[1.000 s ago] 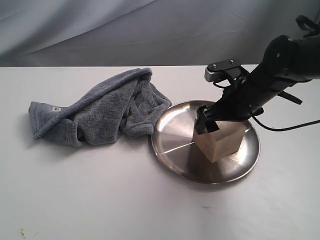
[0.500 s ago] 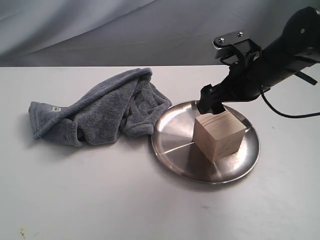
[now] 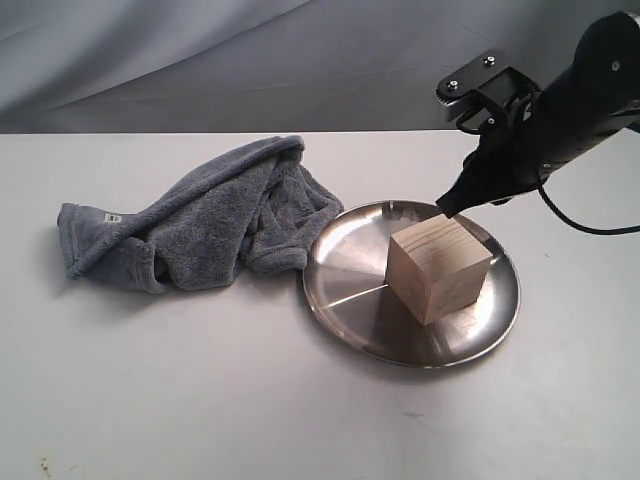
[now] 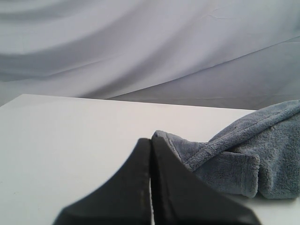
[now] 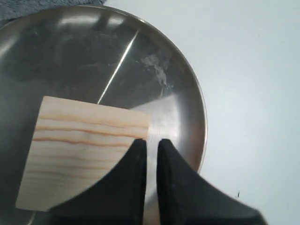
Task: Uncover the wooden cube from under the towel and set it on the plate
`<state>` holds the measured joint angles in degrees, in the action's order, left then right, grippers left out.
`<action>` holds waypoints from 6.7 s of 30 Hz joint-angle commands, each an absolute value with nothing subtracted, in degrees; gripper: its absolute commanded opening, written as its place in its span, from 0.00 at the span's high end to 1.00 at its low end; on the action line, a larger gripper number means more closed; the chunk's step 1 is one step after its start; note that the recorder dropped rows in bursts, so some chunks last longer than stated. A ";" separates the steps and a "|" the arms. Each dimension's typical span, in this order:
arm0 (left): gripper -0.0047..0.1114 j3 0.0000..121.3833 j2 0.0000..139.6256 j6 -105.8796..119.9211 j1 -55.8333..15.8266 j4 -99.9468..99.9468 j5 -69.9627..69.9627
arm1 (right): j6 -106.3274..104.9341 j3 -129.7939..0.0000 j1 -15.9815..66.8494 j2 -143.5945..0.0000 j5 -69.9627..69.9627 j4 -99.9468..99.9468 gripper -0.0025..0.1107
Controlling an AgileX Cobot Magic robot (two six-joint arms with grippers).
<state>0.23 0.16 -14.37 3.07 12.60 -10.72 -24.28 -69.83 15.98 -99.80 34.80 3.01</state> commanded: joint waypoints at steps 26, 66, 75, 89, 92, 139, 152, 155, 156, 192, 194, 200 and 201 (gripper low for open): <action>0.96 0.00 0.00 -14.52 3.11 12.64 -10.51 | -3.66 -68.06 -5.85 -96.97 53.55 -2.71 0.98; 0.96 0.00 0.00 -14.52 3.11 12.64 -10.51 | -1.21 -44.56 -5.85 0.00 52.67 -2.49 0.98; 0.96 0.00 0.00 -14.52 3.11 12.63 -10.55 | -1.64 -39.35 -5.85 0.00 38.47 -1.58 0.98; 0.96 0.00 0.00 -14.52 3.11 12.63 -10.55 | -1.64 -14.19 -5.85 0.00 1.04 -1.44 0.98; 0.96 0.00 0.00 -14.52 3.11 12.63 -10.55 | -1.00 -11.21 -5.85 0.00 1.14 -1.25 0.98; 0.96 0.00 0.00 -14.52 3.11 12.63 -10.55 | -1.04 0.00 -5.85 0.00 18.81 0.64 0.98; 0.96 0.00 0.00 -14.52 3.11 12.63 -10.55 | -1.04 0.00 -5.85 0.00 18.81 0.64 0.98; 0.96 0.00 0.00 -14.52 3.11 12.63 -10.55 | -1.04 0.00 -5.85 0.00 18.81 0.64 0.98; 0.96 0.00 0.00 -14.52 3.11 12.63 -10.55 | -1.04 0.00 -5.85 0.00 18.81 0.64 0.98; 0.96 0.00 0.00 -14.52 3.11 12.63 -10.55 | -1.04 0.00 -5.85 0.00 18.81 0.64 0.98; 0.96 0.00 0.00 -14.52 3.11 12.63 -10.55 | -1.04 0.00 -5.85 0.00 18.81 0.64 0.98; 0.96 0.00 0.00 -14.52 3.11 12.63 -10.55 | -1.04 0.00 -5.85 0.00 18.81 0.64 0.98; 0.96 0.00 0.00 -14.52 3.11 12.63 -10.55 | -1.04 0.00 -5.85 0.00 18.81 0.64 0.98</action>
<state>0.23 0.16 -14.37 3.07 12.60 -10.85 -1.20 -0.20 -5.61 -0.22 18.79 0.52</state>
